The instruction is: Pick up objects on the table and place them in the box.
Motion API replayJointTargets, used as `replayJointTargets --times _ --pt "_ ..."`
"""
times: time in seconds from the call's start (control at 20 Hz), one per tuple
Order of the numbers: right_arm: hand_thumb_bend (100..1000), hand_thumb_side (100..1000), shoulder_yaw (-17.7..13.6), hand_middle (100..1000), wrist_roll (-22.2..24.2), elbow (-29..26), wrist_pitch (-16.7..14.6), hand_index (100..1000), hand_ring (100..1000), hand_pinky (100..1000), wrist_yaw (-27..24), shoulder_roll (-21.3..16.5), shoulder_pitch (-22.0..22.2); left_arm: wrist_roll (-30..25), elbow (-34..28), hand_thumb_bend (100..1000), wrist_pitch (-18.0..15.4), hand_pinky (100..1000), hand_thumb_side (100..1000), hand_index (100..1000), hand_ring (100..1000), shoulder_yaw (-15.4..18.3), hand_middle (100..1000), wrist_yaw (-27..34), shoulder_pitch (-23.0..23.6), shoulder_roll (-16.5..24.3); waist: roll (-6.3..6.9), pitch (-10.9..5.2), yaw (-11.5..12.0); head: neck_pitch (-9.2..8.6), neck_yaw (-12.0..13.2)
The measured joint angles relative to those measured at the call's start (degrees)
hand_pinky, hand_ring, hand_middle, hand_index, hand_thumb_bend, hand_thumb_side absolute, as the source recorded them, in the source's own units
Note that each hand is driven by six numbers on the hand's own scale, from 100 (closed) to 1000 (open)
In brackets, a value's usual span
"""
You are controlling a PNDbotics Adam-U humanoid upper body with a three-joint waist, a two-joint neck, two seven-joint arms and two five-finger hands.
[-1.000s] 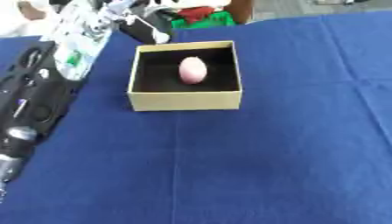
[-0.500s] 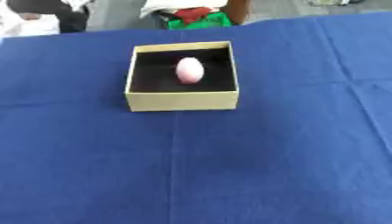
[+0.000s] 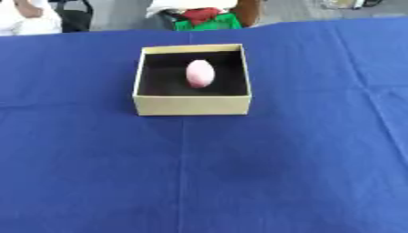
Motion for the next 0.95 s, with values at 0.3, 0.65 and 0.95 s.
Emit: replayJointTargets --times 0.3,0.65,0.95 --pt "231 1000 -0.5 780 -0.8 0.0 -0.3 873 737 760 0.3 0.0 0.4 4.5 0.0 646 -3.8 650 591 682 647 5.6 646 4.3 7.2 -3.2 -0.62 0.16 -0.1 -0.03 -0.1" --pt "235 1000 -0.8 779 -1.5 0.0 -0.2 873 738 762 0.4 0.0 0.8 10.5 0.0 627 -9.7 652 641 675 643 7.9 641 8.6 12.2 -7.5 -0.99 0.49 -0.1 -0.01 -0.1" --pt "235 1000 -0.8 779 -1.7 0.0 -0.3 873 738 762 0.4 0.1 0.9 15.1 0.0 629 -12.7 647 625 678 641 7.9 639 9.5 14.5 -9.9 -1.29 0.53 -0.2 0.30 -0.1"
